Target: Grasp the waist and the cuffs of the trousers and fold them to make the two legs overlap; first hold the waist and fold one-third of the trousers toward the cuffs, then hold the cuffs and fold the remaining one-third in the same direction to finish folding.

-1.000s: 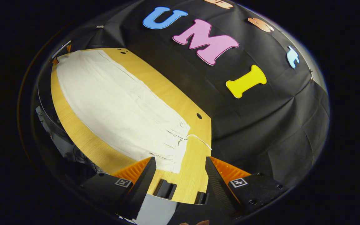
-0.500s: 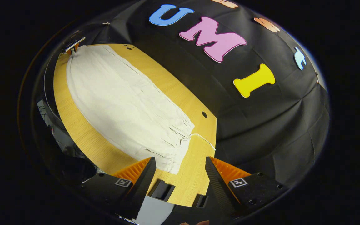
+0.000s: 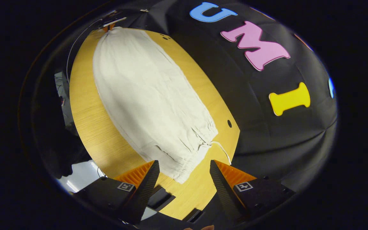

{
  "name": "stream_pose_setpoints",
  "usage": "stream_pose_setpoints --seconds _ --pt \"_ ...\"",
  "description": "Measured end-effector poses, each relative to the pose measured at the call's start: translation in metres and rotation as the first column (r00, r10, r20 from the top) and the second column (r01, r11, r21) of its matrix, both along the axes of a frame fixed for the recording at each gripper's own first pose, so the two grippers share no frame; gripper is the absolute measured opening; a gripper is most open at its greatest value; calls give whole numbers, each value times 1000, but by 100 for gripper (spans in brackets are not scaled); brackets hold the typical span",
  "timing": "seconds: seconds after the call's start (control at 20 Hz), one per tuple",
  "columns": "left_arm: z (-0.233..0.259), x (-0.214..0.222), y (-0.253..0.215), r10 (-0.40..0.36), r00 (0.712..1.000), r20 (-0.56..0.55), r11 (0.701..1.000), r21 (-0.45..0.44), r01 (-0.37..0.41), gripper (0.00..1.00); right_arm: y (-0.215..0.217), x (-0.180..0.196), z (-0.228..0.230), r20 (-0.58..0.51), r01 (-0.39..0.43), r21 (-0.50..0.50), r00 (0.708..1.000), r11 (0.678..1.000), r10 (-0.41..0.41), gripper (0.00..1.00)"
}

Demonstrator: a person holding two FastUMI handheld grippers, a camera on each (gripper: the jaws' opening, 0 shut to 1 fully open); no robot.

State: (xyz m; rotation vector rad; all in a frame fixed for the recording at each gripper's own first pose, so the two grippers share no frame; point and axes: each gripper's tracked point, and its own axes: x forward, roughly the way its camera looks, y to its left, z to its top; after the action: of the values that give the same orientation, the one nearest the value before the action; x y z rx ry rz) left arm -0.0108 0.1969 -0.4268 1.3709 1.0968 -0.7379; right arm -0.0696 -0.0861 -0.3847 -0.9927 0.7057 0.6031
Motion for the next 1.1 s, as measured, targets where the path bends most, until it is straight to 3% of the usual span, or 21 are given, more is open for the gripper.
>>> stream_pose_setpoints --seconds 0.3,0.5,0.55,0.8,0.85,0.9,0.95,1.0,1.05,1.1 --pt "-1 0 1 29 999 -15 1000 0 -29 6 -5 -3 -46 -124 -212 -114 972 971 198 98" --pt "-1 1 1 41 999 -11 999 7 -40 6 1 10 -61 -132 -283 -157 955 946 264 99" --pt "-2 2 0 33 999 -11 999 12 -33 6 3 13 -63 -147 -302 -157 949 940 280 94" --pt "-2 1 1 16 1000 -20 1000 25 -16 6 10 33 -76 -233 -353 -155 921 923 313 88" --pt "-2 1 0 24 1000 -20 999 27 -23 6 12 31 -80 -262 -347 -149 917 926 302 83" --pt "-2 2 0 30 999 -17 999 27 -30 6 15 29 -84 -284 -346 -142 912 927 296 61" --pt "-2 3 -1 35 999 -8 999 26 -35 6 16 26 -85 -299 -346 -145 909 927 292 60" --pt "-3 4 0 40 999 2 999 24 -40 6 16 23 -88 -306 -350 -147 906 925 294 37" --pt "-3 4 -1 48 999 11 999 21 -48 6 16 21 -86 -294 -364 -161 905 917 308 28" --pt "-2 5 0 59 998 18 998 18 -59 6 15 25 -88 -273 -376 -185 907 908 320 4"
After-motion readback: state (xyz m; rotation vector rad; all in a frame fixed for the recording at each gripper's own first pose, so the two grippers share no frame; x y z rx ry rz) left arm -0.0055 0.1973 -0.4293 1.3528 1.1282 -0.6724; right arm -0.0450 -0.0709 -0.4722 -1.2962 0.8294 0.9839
